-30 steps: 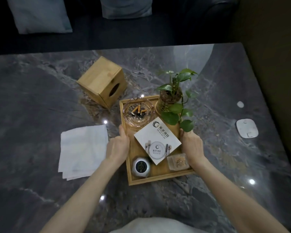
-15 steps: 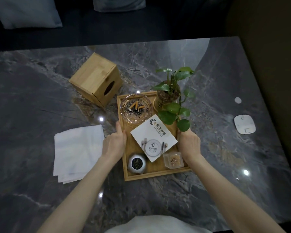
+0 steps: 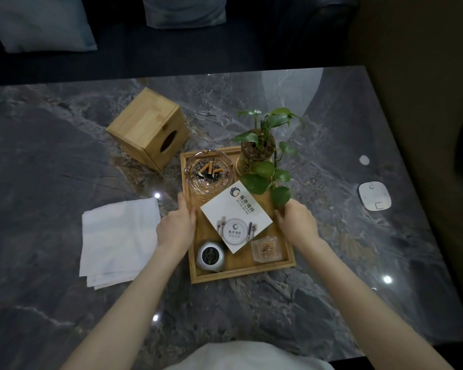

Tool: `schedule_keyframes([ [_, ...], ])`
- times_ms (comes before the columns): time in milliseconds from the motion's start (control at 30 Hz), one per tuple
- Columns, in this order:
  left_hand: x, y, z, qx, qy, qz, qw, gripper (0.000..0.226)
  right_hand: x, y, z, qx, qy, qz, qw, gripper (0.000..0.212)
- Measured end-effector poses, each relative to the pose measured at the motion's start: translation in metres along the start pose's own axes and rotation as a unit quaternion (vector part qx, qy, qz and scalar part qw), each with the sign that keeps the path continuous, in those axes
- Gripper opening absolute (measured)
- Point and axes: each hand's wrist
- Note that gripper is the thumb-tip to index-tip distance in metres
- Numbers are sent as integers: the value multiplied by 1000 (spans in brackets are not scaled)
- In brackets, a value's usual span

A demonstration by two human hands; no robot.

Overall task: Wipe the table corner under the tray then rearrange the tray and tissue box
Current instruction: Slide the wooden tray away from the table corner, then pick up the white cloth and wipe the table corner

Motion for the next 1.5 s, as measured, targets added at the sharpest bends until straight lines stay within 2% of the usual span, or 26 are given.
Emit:
schedule_keyframes([
  [167, -3, -12, 8, -56, 13, 32, 998, 33, 0, -29, 4, -12, 1, 129, 992, 15],
  [300, -13, -25, 12, -89, 10, 80, 993, 30, -11, -44, 13, -29, 6, 174, 984, 33],
  [433, -30, -47, 16, -109, 12, 55, 992, 30, -34, -62, 36, -119, -16, 151, 981, 31],
  [500, -41, -60, 25, -133, 15, 27, 991, 28, -53, -71, 59, -200, -47, 108, 973, 31],
  [567, -52, -71, 39, -172, 13, -16, 985, 26, -73, -74, 87, -227, -100, 47, 967, 31],
  [600, -57, -75, 47, -196, 9, -49, 979, 26, -82, -71, 101, -205, -134, 16, 969, 31],
  [667, -63, -73, 66, -239, -16, -136, 961, 27, -92, -51, 126, -91, -207, -13, 974, 29],
  [733, -65, -62, 88, -251, -74, -197, 945, 35, -95, -17, 147, 53, -248, 30, 967, 27],
  [833, -66, -43, 121, -222, -158, -158, 949, 54, -97, 41, 168, 165, -220, 100, 956, 44],
  [933, -68, -30, 145, -181, -226, -109, 951, 66, -100, 83, 181, 208, -153, 120, 959, 57],
  [1000, -68, -27, 153, -187, -252, -98, 944, 63, -98, 102, 183, 211, -94, 128, 964, 62],
  [1100, -67, -29, 156, -219, -237, -114, 940, 49, -92, 119, 187, 226, -41, 141, 963, 65],
  [1200, -63, -36, 156, -331, -282, -119, 893, 45, -86, 123, 196, 299, 16, 166, 940, 61],
  [1267, -58, -37, 158, -397, -329, -101, 851, 46, -80, 120, 201, 354, 66, 193, 913, 55],
  [1333, -54, -38, 160, -452, -343, -79, 819, 37, -74, 115, 204, 395, 104, 227, 884, 44],
  [1400, -50, -41, 159, -517, -353, -59, 777, 10, -72, 112, 206, 412, 109, 260, 866, 33],
  [1500, -46, -48, 155, -585, -380, -6, 717, 14, -72, 106, 206, 410, 103, 262, 867, 28],
])
Point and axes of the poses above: each hand's wrist, its own x-axis towards the middle knuckle, its own y-axis out of the palm, z = x × y, and after that the axes turned 1 degree about -x, right-handed
